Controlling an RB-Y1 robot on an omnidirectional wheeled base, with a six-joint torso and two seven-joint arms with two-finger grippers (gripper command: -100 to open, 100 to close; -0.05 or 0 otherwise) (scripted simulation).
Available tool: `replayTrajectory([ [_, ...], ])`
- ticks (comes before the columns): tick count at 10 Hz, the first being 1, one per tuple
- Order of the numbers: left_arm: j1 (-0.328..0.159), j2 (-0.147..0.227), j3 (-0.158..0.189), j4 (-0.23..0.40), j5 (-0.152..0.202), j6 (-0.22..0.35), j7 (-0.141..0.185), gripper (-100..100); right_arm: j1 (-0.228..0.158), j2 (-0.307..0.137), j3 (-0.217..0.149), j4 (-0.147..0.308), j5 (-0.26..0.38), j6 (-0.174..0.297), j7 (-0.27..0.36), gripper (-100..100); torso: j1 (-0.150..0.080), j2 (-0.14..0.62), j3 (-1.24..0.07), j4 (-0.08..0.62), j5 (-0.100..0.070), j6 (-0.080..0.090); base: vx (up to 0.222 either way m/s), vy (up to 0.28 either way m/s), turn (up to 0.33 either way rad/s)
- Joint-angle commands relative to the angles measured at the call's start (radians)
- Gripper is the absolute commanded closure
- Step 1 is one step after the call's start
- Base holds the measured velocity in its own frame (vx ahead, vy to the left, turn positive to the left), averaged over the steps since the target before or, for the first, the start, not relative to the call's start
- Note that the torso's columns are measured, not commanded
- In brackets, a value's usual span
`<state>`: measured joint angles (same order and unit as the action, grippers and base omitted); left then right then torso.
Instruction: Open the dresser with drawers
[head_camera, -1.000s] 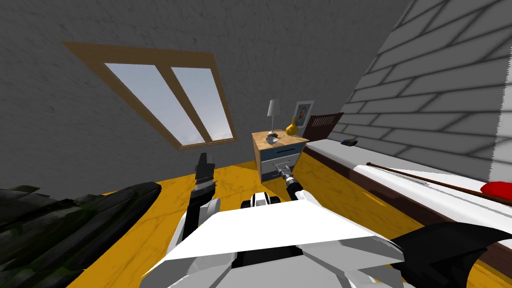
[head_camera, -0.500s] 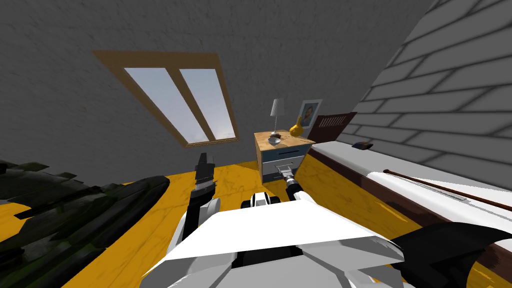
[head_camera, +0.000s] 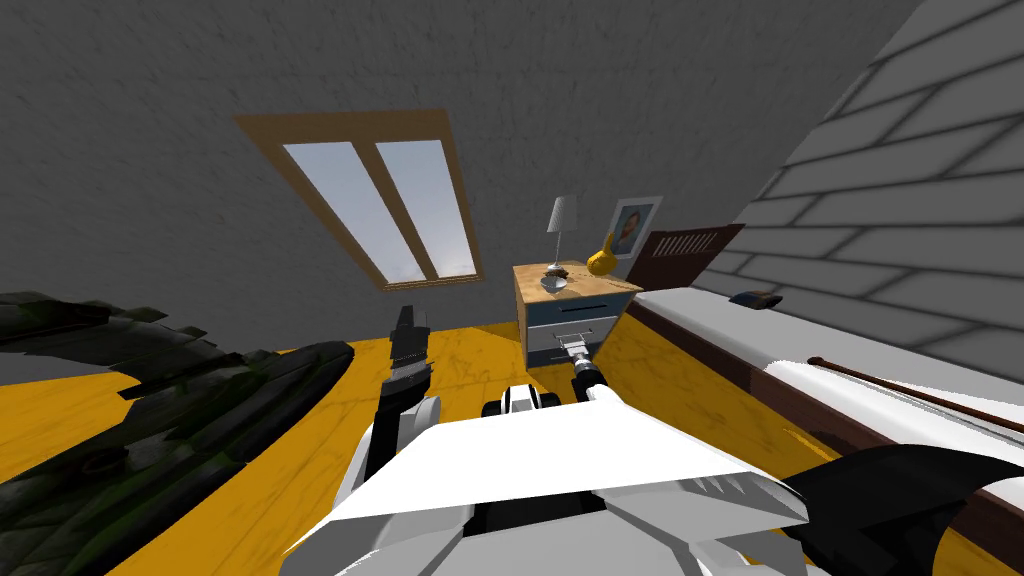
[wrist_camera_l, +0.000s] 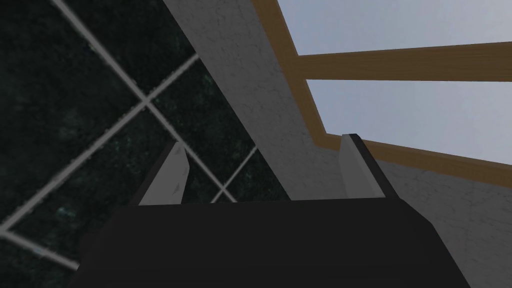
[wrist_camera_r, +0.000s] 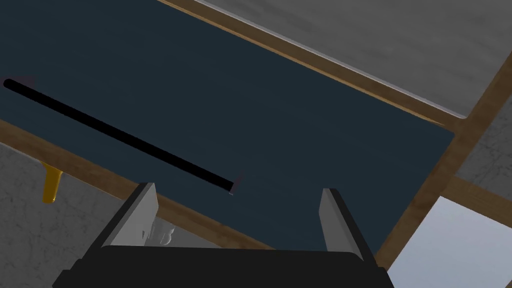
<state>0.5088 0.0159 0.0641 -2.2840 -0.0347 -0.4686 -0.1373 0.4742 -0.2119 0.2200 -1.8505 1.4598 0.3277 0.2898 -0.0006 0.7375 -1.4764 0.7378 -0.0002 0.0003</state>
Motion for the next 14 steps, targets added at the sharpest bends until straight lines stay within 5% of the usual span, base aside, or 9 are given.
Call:
replayTrajectory([
  [1, 0.000, 0.000, 0.000, 0.000, 0.000, 0.000, 0.000, 0, -0.005, -0.004, 0.010, 0.034, 0.073, 0.057, 0.014, -100, 0.001, 0.001, 0.000, 0.000, 0.000, 0.000, 0.018, -0.036, 0.156],
  [5, 0.000, 0.000, 0.000, 0.000, 0.000, 0.000, 0.000, 0, -0.009, -0.008, 0.019, 0.060, 0.173, 0.108, 0.034, -100, 0.000, 0.000, 0.000, 0.000, 0.000, 0.000, 0.022, -0.041, 0.100],
  [14, 0.000, 0.000, 0.000, 0.000, 0.000, 0.000, 0.000, 0, -0.029, -0.034, 0.060, 0.186, 0.451, 0.331, 0.123, -100, 0.001, 0.000, 0.000, 0.000, 0.000, 0.000, 0.020, -0.042, 0.128],
])
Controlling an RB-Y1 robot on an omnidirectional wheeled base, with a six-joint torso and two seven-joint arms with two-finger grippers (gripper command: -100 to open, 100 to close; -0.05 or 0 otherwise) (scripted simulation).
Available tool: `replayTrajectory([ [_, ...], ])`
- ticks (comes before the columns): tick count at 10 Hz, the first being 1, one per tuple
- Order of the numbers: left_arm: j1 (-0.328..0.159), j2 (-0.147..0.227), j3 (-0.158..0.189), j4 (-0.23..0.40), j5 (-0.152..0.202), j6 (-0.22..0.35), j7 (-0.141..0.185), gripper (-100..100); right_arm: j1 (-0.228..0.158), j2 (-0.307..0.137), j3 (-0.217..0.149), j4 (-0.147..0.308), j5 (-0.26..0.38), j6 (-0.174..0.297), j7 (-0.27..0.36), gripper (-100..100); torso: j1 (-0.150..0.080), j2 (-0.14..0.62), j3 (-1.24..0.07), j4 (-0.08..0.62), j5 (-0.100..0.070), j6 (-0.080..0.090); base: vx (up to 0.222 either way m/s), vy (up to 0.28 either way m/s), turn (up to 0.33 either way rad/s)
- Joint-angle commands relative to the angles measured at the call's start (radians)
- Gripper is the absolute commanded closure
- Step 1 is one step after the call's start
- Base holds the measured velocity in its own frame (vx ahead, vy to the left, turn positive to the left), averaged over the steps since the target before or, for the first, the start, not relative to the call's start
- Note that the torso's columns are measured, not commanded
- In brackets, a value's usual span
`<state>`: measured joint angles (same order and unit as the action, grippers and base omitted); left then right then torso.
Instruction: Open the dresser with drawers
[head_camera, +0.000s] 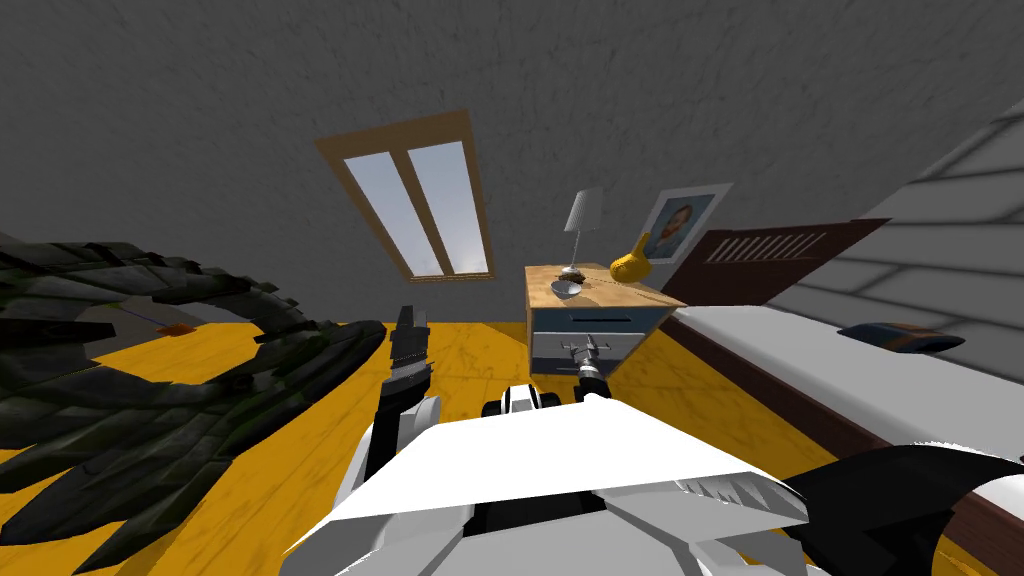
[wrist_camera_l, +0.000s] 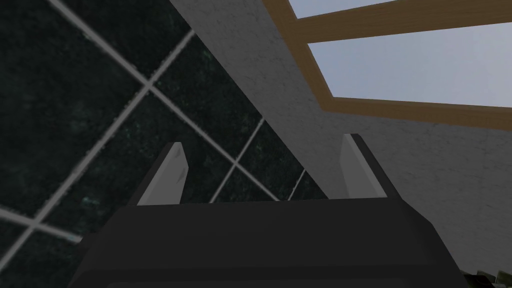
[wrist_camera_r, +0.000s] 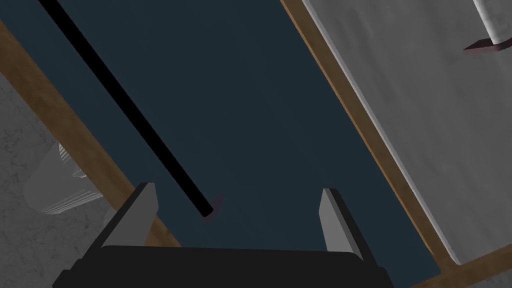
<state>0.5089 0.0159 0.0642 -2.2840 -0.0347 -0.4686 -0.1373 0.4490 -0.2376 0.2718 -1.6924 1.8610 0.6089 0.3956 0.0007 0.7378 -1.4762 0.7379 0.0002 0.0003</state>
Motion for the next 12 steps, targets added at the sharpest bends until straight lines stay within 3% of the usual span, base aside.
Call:
replayTrajectory([
  [1, 0.000, 0.000, 0.000, 0.000, 0.000, 0.000, 0.000, 0, -0.004, -0.008, 0.008, 0.028, 0.075, 0.049, 0.017, -100, -0.001, 0.000, 0.000, 0.000, 0.000, 0.000, 0.013, -0.039, 0.070],
  [2, 0.000, 0.000, 0.000, 0.000, 0.000, 0.000, 0.000, 0, -0.008, -0.014, 0.015, 0.050, 0.108, 0.088, 0.032, -100, -0.001, 0.000, 0.000, 0.000, 0.000, 0.000, 0.018, -0.039, 0.132],
  [3, 0.000, 0.000, 0.000, 0.000, 0.000, 0.000, 0.000, 0, -0.008, -0.014, 0.015, 0.050, 0.127, 0.088, 0.032, -100, -0.001, 0.000, 0.000, 0.000, 0.000, -0.001, 0.017, -0.040, 0.086],
  [4, 0.000, 0.000, 0.000, 0.000, 0.000, 0.000, 0.000, 0, -0.011, -0.021, 0.022, 0.071, 0.164, 0.124, 0.046, -100, -0.001, 0.000, 0.000, 0.000, 0.000, 0.000, 0.015, -0.042, 0.154],
  [7, 0.000, 0.000, 0.000, 0.000, 0.000, 0.000, 0.000, 0, -0.014, -0.028, 0.028, 0.090, 0.220, 0.156, 0.059, -100, -0.001, 0.000, 0.000, 0.000, 0.000, 0.000, 0.011, -0.037, 0.075],
  [9, 0.000, 0.000, 0.000, 0.000, 0.000, 0.000, 0.000, 0, -0.019, -0.043, 0.038, 0.123, 0.289, 0.213, 0.082, -100, -0.001, 0.000, 0.000, 0.000, 0.000, 0.000, 0.016, -0.043, 0.121],
  [10, 0.000, 0.000, 0.000, 0.000, 0.000, 0.000, 0.000, 0, -0.019, -0.043, 0.038, 0.123, 0.298, 0.213, 0.082, -100, -0.001, 0.000, 0.000, 0.000, 0.000, 0.000, 0.007, -0.038, 0.058],
  [12, 0.000, 0.000, 0.000, 0.000, 0.000, 0.000, 0.000, 0, -0.023, -0.057, 0.046, 0.146, 0.356, 0.256, 0.099, -100, 0.000, 0.001, 0.000, 0.000, 0.000, 0.000, 0.006, -0.034, 0.098],
])
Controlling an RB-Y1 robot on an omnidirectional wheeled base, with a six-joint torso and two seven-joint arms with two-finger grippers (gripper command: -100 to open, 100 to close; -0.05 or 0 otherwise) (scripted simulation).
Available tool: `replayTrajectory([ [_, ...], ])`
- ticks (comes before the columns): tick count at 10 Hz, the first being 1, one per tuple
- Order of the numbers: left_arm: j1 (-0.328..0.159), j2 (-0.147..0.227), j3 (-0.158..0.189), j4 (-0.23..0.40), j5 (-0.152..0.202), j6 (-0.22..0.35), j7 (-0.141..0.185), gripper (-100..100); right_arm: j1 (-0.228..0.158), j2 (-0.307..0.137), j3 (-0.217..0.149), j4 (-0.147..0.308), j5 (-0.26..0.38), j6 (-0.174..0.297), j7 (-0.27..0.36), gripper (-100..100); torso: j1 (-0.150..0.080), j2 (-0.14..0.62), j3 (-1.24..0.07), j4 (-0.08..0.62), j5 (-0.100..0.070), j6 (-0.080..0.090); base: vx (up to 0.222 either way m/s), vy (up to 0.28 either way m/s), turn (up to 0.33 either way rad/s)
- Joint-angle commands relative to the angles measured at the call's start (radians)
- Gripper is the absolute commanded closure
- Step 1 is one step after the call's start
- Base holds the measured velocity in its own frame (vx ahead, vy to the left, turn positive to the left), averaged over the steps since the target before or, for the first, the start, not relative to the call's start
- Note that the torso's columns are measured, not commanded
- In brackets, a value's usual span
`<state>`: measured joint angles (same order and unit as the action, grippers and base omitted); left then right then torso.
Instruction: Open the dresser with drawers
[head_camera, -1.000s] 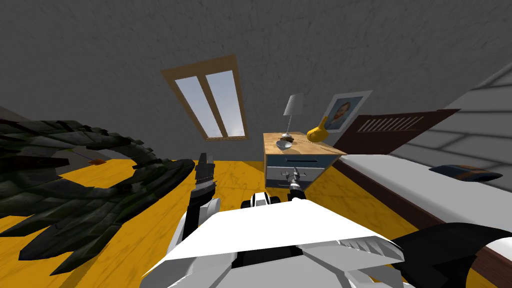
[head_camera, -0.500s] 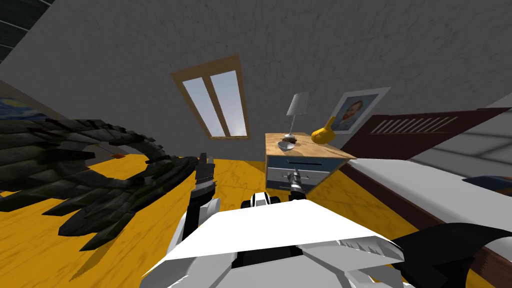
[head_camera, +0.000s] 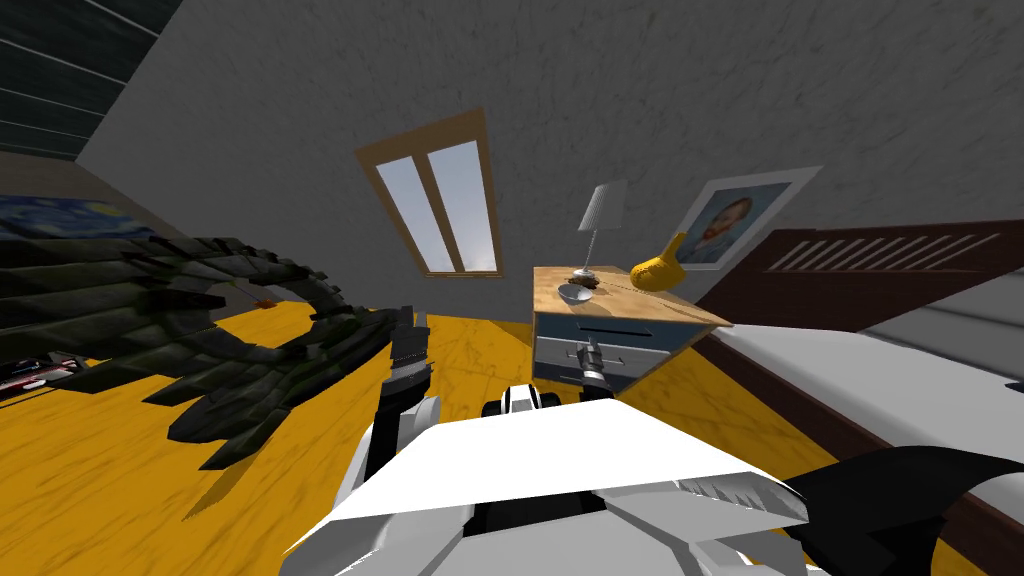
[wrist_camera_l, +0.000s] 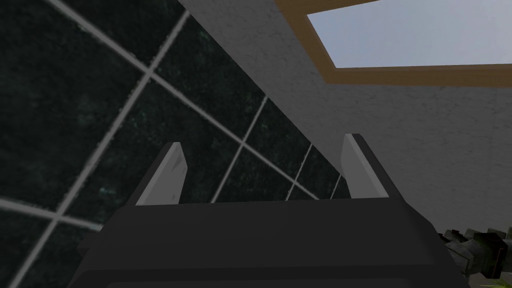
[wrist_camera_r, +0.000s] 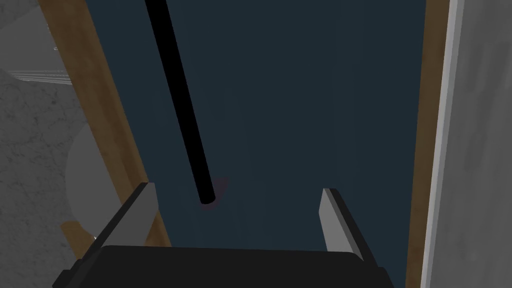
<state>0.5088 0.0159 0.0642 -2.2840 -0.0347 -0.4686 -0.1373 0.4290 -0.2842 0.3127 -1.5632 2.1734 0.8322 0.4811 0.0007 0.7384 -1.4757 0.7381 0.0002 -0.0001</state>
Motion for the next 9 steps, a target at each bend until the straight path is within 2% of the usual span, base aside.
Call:
replayTrajectory([
  [1, 0.000, 0.000, 0.000, 0.000, 0.000, 0.000, 0.000, 0, -0.004, -0.016, 0.008, 0.026, 0.066, 0.049, 0.020, -100, -0.001, 0.000, 0.000, 0.000, 0.000, 0.000, 0.011, -0.039, 0.105],
  [3, 0.000, 0.000, 0.000, 0.000, 0.000, 0.000, 0.000, 0, -0.006, -0.025, 0.013, 0.038, 0.098, 0.072, 0.029, -100, -0.001, -0.001, 0.000, 0.000, 0.000, 0.000, 0.008, -0.032, 0.069],
  [4, 0.000, 0.000, 0.000, 0.000, 0.000, 0.000, 0.000, 0, -0.006, -0.022, 0.011, 0.033, 0.087, 0.063, 0.027, -100, 0.000, 0.000, 0.000, 0.000, 0.000, 0.000, 0.002, -0.013, 0.013],
  [6, 0.000, 0.000, 0.000, 0.000, 0.000, 0.000, 0.000, 0, -0.010, -0.032, -0.008, -0.007, 0.068, 0.021, 0.047, -100, 0.000, -0.002, -0.001, -0.001, 0.000, 0.000, 0.063, -0.018, -0.032],
  [7, 0.000, 0.000, 0.000, 0.000, 0.000, 0.000, 0.000, 0, -0.012, -0.030, -0.004, 0.004, 0.072, 0.032, 0.042, -100, -0.001, -0.003, -0.002, -0.001, 0.000, 0.000, 0.036, -0.014, 0.000],
  [8, 0.000, 0.000, 0.000, 0.000, 0.000, 0.000, 0.000, 0, -0.007, -0.024, 0.007, 0.025, 0.085, 0.055, 0.032, 100, -0.001, 0.000, 0.000, 0.000, 0.000, 0.000, -0.030, 0.011, 0.041],
  [9, 0.000, 0.000, 0.000, 0.000, 0.000, 0.000, 0.000, 0, -0.009, -0.026, 0.002, 0.014, 0.079, 0.041, 0.039, 100, 0.001, 0.004, 0.002, 0.001, 0.000, 0.000, -0.015, -0.002, -0.008],
])
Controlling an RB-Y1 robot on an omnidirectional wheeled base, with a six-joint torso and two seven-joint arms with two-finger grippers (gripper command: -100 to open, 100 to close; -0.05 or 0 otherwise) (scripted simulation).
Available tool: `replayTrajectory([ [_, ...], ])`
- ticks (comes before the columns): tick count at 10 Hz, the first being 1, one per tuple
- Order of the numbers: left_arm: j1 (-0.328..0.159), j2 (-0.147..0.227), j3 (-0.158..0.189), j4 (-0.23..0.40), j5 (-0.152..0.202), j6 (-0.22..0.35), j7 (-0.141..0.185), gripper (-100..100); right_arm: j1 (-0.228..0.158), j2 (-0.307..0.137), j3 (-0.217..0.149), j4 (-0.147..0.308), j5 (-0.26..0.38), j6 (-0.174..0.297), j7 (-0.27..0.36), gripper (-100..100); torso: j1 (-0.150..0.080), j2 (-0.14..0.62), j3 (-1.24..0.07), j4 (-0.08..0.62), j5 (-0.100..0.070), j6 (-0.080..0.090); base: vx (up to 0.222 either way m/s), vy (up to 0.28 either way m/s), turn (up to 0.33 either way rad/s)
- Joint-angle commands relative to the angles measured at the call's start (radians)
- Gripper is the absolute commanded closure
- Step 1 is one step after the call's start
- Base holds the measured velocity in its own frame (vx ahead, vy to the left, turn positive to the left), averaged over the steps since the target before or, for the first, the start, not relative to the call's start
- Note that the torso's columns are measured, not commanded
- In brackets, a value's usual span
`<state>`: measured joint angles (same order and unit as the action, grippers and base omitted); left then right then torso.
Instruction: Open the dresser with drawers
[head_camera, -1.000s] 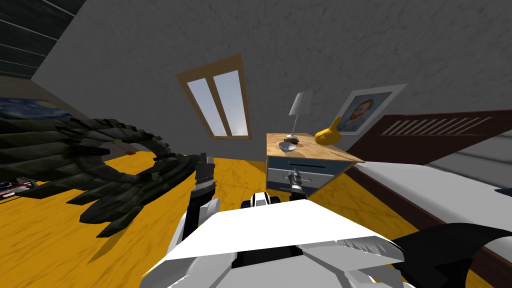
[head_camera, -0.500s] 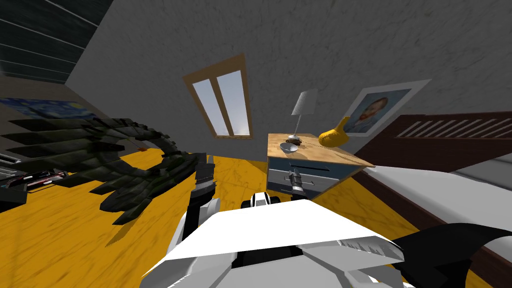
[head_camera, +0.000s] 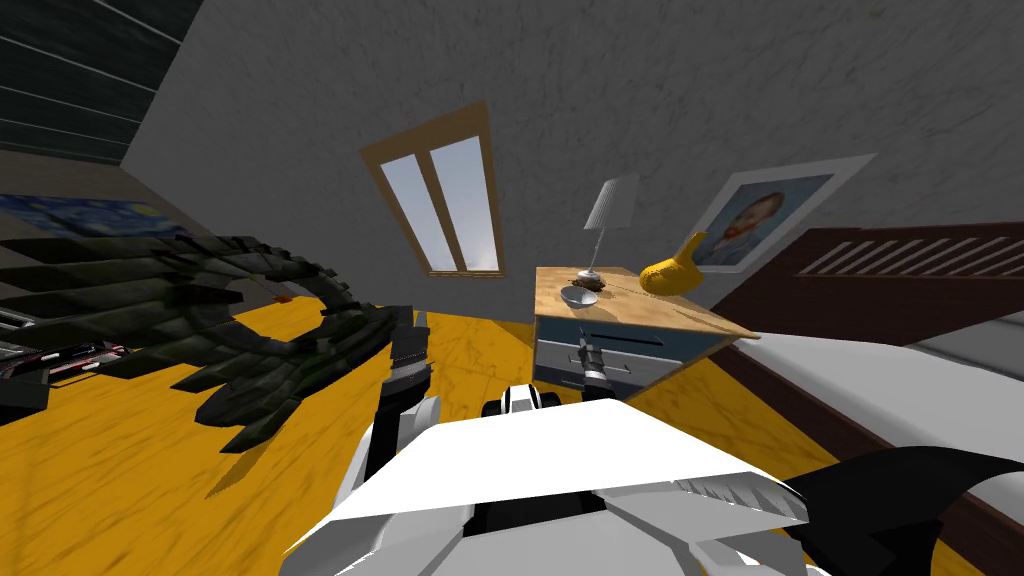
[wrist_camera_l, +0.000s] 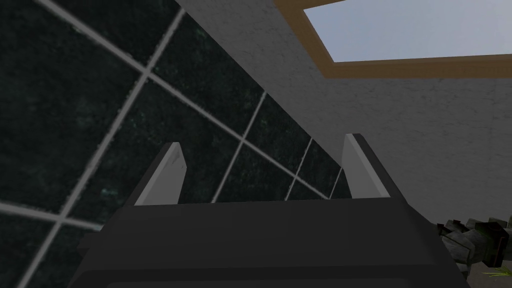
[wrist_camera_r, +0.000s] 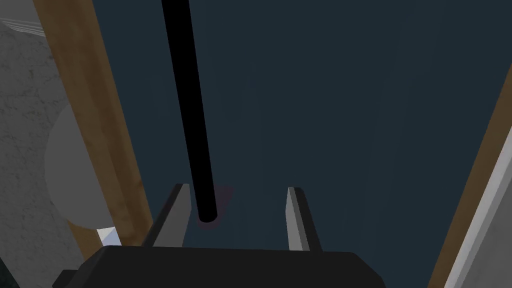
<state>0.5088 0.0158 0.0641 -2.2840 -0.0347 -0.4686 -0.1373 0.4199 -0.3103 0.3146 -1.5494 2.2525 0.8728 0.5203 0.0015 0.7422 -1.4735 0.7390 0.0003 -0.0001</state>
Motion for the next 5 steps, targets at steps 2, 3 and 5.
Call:
replayTrajectory([
  [2, 0.000, 0.000, 0.000, 0.000, 0.000, 0.000, 0.000, 0, 0.013, -0.002, 0.002, -0.030, 0.004, -0.006, 0.006, 100, -0.005, -0.005, -0.002, -0.006, -0.006, 0.000, -0.141, 0.047, -0.052],
  [3, 0.000, 0.000, 0.000, 0.000, 0.000, 0.000, 0.000, 0, 0.024, -0.003, 0.005, -0.044, 0.004, -0.016, 0.011, 100, -0.005, -0.004, -0.001, -0.004, -0.005, 0.000, -0.163, 0.049, -0.045],
  [5, 0.000, 0.000, 0.000, 0.000, 0.000, 0.000, 0.000, 0, 0.022, -0.006, 0.005, -0.050, 0.007, -0.012, 0.009, 100, -0.006, -0.006, -0.003, -0.005, -0.004, 0.001, -0.138, 0.038, -0.024],
])
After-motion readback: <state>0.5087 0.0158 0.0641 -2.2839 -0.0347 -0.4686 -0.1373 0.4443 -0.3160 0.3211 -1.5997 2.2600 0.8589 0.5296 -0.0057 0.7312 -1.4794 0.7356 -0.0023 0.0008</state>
